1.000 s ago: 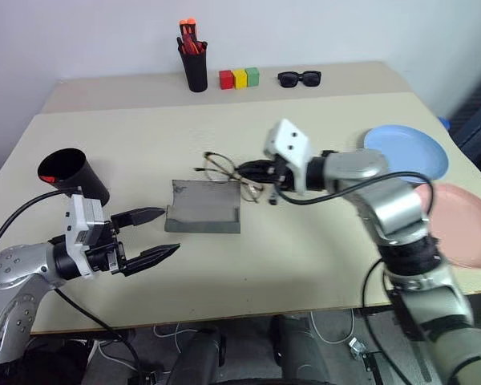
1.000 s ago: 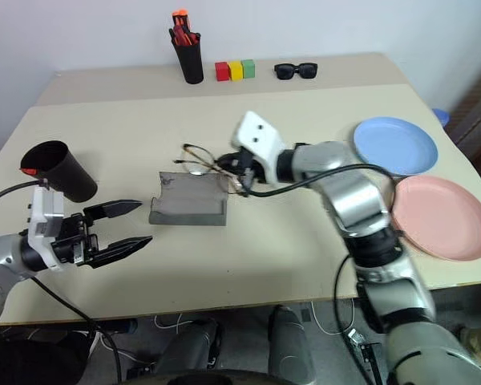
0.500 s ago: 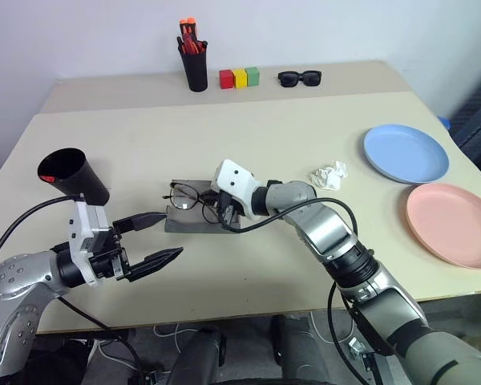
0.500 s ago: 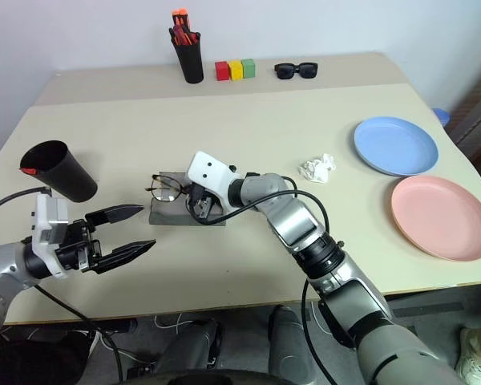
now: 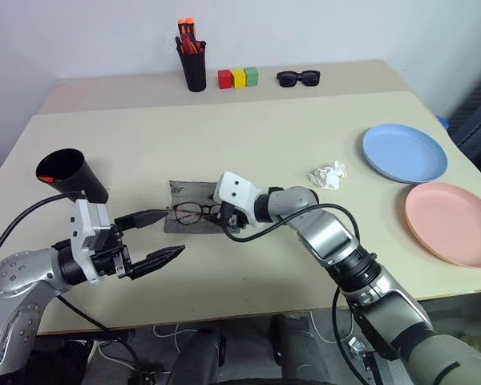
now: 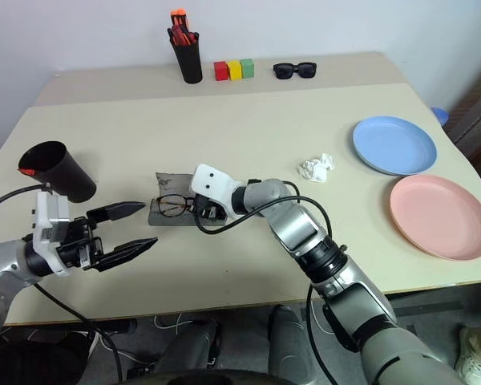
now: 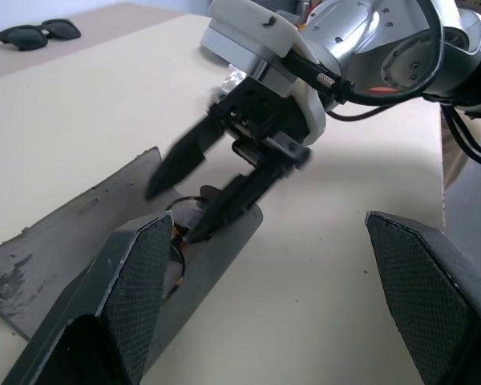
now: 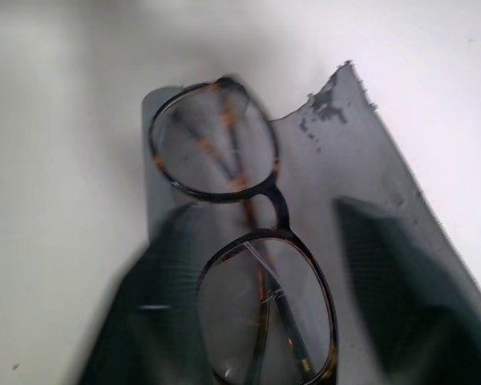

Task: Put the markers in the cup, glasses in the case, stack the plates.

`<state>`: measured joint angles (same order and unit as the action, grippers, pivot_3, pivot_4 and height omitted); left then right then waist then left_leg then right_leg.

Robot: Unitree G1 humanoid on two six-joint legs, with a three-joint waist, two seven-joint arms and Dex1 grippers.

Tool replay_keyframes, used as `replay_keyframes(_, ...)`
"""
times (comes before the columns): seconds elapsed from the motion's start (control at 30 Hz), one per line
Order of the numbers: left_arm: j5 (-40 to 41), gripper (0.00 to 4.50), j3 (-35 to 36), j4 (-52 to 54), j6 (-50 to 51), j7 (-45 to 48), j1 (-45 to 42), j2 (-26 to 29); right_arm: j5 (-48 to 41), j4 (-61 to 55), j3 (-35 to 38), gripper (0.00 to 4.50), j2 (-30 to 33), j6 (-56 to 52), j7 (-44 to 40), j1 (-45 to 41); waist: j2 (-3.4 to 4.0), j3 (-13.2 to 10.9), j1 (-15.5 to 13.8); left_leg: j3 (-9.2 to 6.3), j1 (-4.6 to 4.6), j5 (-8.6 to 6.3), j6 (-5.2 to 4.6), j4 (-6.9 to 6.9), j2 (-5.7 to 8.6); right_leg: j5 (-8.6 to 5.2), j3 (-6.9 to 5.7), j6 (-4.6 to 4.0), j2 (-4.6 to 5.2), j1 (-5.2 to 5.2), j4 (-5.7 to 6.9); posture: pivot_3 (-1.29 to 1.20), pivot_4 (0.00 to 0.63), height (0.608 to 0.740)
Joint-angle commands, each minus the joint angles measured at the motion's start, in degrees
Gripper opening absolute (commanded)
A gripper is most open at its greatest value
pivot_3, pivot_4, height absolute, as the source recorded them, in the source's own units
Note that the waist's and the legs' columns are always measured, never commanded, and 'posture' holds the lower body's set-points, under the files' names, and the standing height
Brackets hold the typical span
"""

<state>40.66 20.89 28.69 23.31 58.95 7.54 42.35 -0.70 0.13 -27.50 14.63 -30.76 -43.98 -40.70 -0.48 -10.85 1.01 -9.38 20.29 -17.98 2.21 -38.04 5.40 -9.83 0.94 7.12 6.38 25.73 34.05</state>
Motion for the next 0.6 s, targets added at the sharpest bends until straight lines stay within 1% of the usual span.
replay_keyframes(0.03,1.0,3.97,0.0,-0.9,-0.1,-1.3,-2.7,-0.1,-1.1,-2.5,3.7,4.41,-1.3,0.4,1.6,-1.3,0.0,0.0,-0.2,-0.01,0.01,0.01,0.01,0.0,0.0,0.0,0.0,0.0,-0.01,0.0,0.0,0.0,0.15,0.74)
replay_keyframes(0.17,0.3,3.97,-0.6,-2.0,0.1,-2.7,-5.0,-0.1,-2.4,-2.5,6.6,4.41,-2.3,-0.5,2.7,-1.5,0.0,0.0,-0.1,-0.01,0.0,0.01,0.02,0.0,0.0,0.02,0.0,-0.02,-0.03,0.0,-0.01,0.0,0.15,0.74)
replay_keyframes(0.27,-0.8,3.97,-1.3,-2.2,-1.2,-2.5,-4.8,-0.3,-2.9,-2.2,7.3,4.41,-2.9,-0.8,2.4,-1.7,0.0,0.0,0.0,-0.01,0.0,0.01,0.02,0.02,0.0,0.02,0.0,-0.03,-0.03,0.0,-0.01,0.0,0.15,0.74)
replay_keyframes(0.4,-0.4,3.97,-1.5,-2.2,-1.1,-2.0,-4.6,0.1,-2.1,-2.1,6.7,4.41,-2.8,0.8,2.5,-1.8,0.0,0.0,0.1,0.0,0.01,0.01,0.02,0.06,-0.01,0.03,0.0,-0.04,-0.08,0.05,-0.01,0.0,0.15,0.74)
replay_keyframes(0.5,1.2,3.97,-1.0,-1.8,0.4,-1.0,-4.3,0.8,0.6,-3.4,2.6,4.41,-0.1,5.7,-0.3,-0.3,0.0,0.0,0.1,0.0,0.01,0.01,0.02,0.06,-0.01,0.03,0.0,-0.05,-0.09,0.05,-0.01,0.0,0.15,0.74)
replay_keyframes(0.6,2.7,3.97,-0.4,-1.0,1.5,0.1,-2.8,1.7,0.7,-4.0,1.5,4.41,0.5,7.2,-1.6,0.7,0.0,0.0,0.1,0.01,0.01,0.01,0.02,0.07,-0.03,0.03,0.0,-0.05,-0.09,0.05,-0.02,0.0,0.15,0.74)
